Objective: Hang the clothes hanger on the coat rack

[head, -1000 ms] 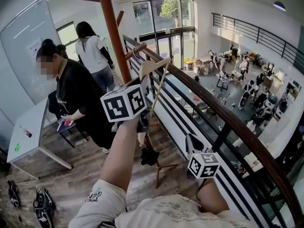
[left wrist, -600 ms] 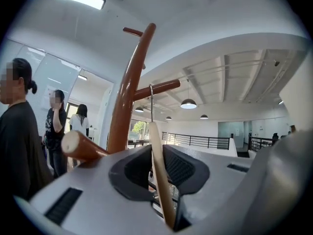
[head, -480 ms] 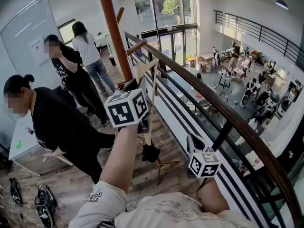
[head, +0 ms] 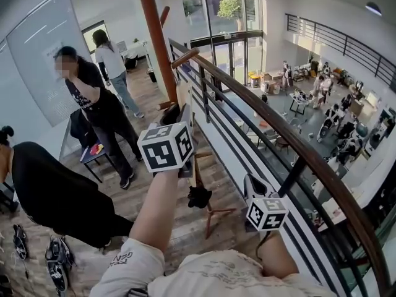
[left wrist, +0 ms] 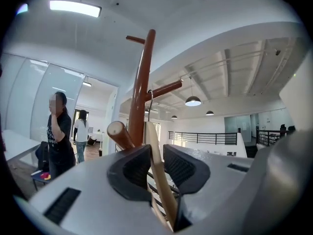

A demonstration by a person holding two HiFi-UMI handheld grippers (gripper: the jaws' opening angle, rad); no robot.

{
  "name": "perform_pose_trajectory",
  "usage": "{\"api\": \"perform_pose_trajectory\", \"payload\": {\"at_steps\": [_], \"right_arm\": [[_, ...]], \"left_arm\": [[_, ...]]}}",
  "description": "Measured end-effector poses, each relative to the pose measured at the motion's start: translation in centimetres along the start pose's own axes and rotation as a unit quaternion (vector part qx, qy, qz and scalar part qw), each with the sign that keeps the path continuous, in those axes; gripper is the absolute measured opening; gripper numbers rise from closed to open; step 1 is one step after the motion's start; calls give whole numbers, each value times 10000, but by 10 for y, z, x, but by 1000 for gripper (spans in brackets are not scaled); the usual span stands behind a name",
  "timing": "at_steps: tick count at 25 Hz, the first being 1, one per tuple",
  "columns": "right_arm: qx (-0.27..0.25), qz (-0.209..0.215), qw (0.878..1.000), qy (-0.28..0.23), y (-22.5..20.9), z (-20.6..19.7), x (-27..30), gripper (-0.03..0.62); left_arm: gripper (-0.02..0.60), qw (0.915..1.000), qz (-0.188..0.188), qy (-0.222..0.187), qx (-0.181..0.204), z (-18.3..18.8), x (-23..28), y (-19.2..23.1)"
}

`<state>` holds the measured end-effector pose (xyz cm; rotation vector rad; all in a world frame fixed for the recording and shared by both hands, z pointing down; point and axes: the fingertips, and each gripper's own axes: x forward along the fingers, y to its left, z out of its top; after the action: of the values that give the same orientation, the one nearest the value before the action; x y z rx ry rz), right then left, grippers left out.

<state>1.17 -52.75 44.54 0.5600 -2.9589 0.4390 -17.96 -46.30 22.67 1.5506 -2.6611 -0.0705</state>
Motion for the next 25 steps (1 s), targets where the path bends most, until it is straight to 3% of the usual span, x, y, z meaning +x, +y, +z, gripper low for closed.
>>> {"api": "perform_pose_trajectory", "payload": {"at_steps": [8, 14, 21, 22, 25], "right_arm": [[-34, 226, 9997, 89, 10, -9, 13, -5], [-156, 443, 9989, 24, 26, -2, 11, -4], [-371, 675, 9970, -114, 52, 13, 17, -5], [-374, 701, 9968, -120, 56, 13, 18, -4], [-404, 804, 9959, -103, 64, 12, 22, -3]], "left_arm": [[66, 9980, 206, -2, 596, -11, -9, 0], [66, 9965, 220, -96, 798, -16, -32, 0], [54, 9973, 314, -242, 620, -26, -81, 17], [19, 9973, 347, -239, 605, -30, -89, 20], [6, 9983, 356, -134, 441, -47, -108, 29]]}}
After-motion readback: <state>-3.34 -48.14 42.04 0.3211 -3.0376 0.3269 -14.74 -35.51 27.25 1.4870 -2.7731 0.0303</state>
